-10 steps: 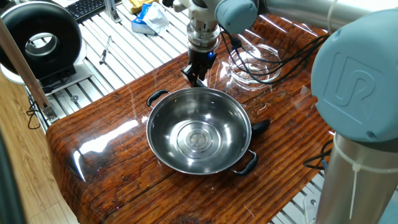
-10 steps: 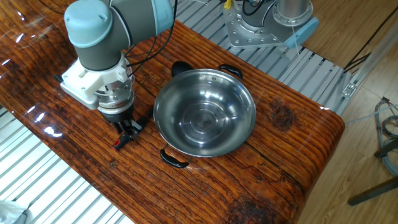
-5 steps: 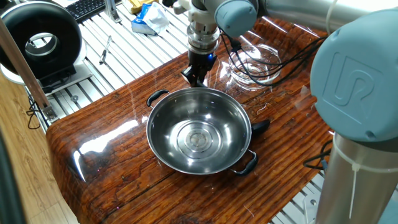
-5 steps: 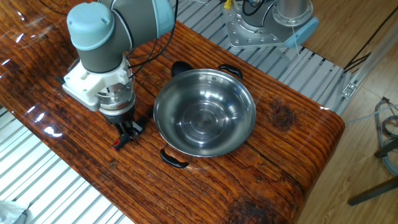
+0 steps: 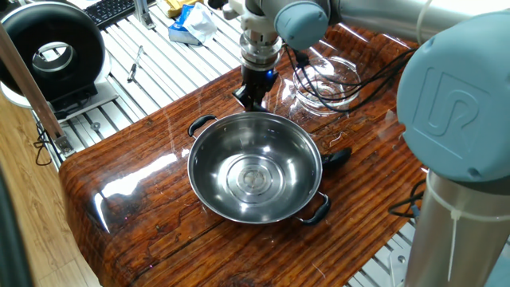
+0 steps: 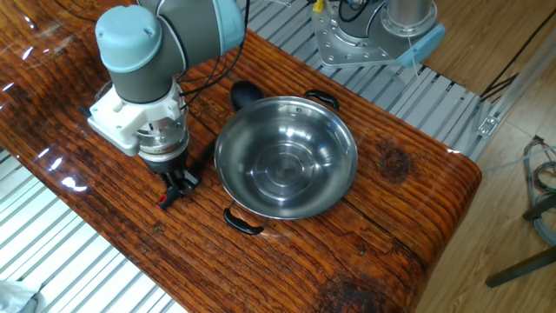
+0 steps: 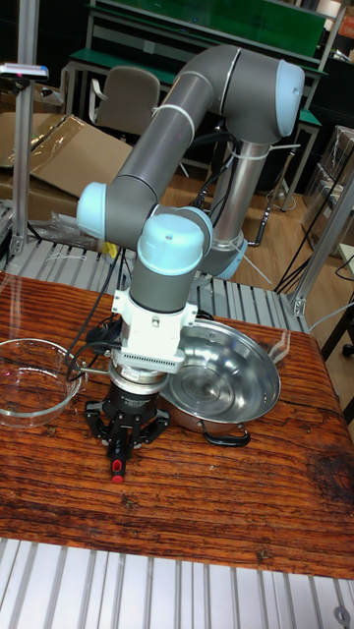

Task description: Scoop water with a large spoon from one bowl to another

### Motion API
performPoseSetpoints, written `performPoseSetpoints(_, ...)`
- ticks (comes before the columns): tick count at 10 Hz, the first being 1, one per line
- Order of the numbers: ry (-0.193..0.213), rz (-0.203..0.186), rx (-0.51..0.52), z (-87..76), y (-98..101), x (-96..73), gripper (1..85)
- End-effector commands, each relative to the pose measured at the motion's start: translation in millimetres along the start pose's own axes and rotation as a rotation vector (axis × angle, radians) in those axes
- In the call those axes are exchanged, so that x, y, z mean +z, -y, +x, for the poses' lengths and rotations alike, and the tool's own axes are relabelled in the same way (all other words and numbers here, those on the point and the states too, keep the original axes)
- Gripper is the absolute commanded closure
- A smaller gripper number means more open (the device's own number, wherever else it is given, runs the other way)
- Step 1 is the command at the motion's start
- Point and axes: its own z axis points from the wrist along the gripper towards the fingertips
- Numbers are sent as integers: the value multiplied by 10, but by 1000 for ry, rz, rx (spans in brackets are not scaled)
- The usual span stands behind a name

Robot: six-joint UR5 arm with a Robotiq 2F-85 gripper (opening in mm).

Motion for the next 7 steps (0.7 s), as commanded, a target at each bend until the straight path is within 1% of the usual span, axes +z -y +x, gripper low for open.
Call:
performPoseSetpoints(1, -11, 29, 47, 22, 13, -55, 823)
performPoseSetpoints(2, -18, 46, 49, 22, 44, -90, 847)
performPoseSetpoints(3, -19, 45, 34, 27, 93, -102, 847)
performPoseSetpoints(4, -28, 50, 33, 41, 135, -137, 847)
performPoseSetpoints(5, -27, 65, 16, 41, 215, -209, 847)
performPoseSetpoints(6, -20, 59, 4, 24, 252, -289, 847)
performPoseSetpoints(7, -22, 60, -11, 33, 313, -372, 847)
